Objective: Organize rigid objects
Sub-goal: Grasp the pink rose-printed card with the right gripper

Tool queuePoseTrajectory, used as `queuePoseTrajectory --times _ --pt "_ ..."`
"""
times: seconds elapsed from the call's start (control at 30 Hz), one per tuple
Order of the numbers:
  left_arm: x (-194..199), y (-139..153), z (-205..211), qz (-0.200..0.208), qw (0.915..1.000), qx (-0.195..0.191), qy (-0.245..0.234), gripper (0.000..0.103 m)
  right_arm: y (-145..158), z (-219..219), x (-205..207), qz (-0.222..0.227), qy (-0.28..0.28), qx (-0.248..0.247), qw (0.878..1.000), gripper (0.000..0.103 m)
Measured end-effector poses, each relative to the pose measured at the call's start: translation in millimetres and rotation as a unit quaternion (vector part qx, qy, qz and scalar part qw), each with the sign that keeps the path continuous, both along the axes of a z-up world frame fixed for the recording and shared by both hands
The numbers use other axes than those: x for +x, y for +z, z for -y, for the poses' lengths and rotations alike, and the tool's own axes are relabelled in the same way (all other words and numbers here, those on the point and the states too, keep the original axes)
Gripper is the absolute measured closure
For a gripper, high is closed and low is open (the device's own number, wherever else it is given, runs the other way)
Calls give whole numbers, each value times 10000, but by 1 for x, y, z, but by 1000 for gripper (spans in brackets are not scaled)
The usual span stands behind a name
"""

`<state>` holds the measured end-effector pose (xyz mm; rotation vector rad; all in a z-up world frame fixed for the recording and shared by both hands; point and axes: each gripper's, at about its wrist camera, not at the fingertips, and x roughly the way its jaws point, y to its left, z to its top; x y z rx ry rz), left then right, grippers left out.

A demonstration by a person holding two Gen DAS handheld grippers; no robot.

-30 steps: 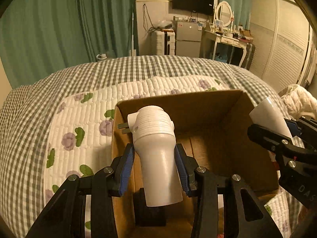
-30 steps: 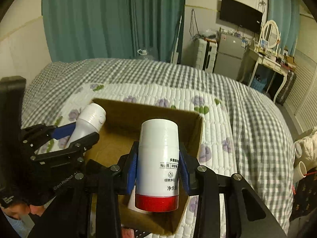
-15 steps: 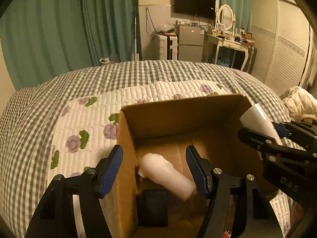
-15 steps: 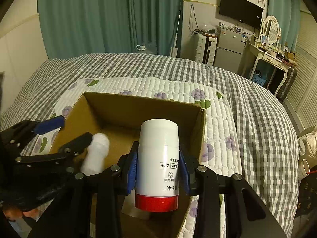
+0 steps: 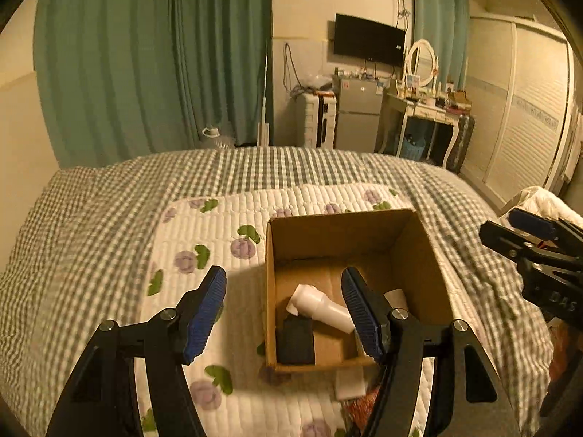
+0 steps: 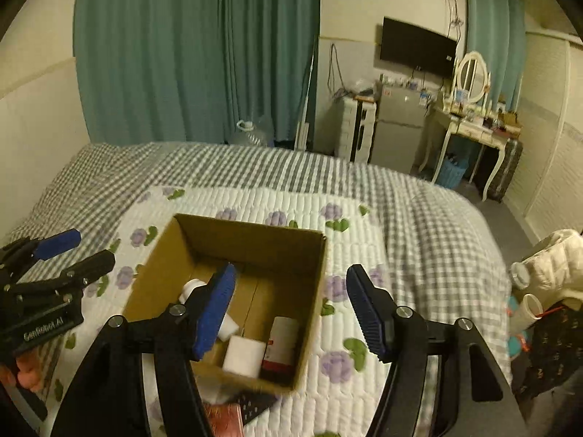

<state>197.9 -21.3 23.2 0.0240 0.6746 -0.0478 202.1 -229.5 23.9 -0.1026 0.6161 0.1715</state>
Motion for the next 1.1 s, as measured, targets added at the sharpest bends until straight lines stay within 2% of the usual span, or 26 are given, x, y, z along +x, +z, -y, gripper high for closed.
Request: queuePoseTrajectory --times 0.1,0.13,0.2,0.23,0.33,0.4,0.53,0.67,0.83,1.0,1.1 --pt "-29 16 -3 106 9999 -37 -46 34 17 -1 -34 138 -4 -13 9999 28" --pt "-37 20 -5 141 9999 -53 -53 28 22 -2 -47 198 -8 -4 9998 26" --pt "-56 25 -8 219 9997 -64 -41 17 28 -5 -70 252 -13 11 9997 14" --pt "-64 27 -9 238 9997 -64 -37 11 28 -6 -81 272 -28 8 9996 11" --pt "-85 23 -15 190 9997 -110 -85 4 23 -12 -108 317 -123 -6 9994 0" --pt "-97 16 -23 245 9996 -145 -40 1 12 -14 -120 289 -158 71 9994 0" --pt "-108 -12 -35 190 9998 -109 39 0 -29 -25 -122 -73 -102 22 9999 0" --pt "-105 -53 -40 22 9998 140 118 0 -82 -29 -106 -566 -96 85 9983 0" --pt "-88 -110 -48 -492 9983 70 288 0 -151 -41 -83 -1160 -69 -148 9931 0" --pt "-75 -147 -50 -799 9962 57 341 0 -193 -59 -65 -1505 109 -416 9877 0" --pt "-71 -158 -51 -895 9953 102 360 0 -211 -66 -55 -1636 97 -407 9856 0"
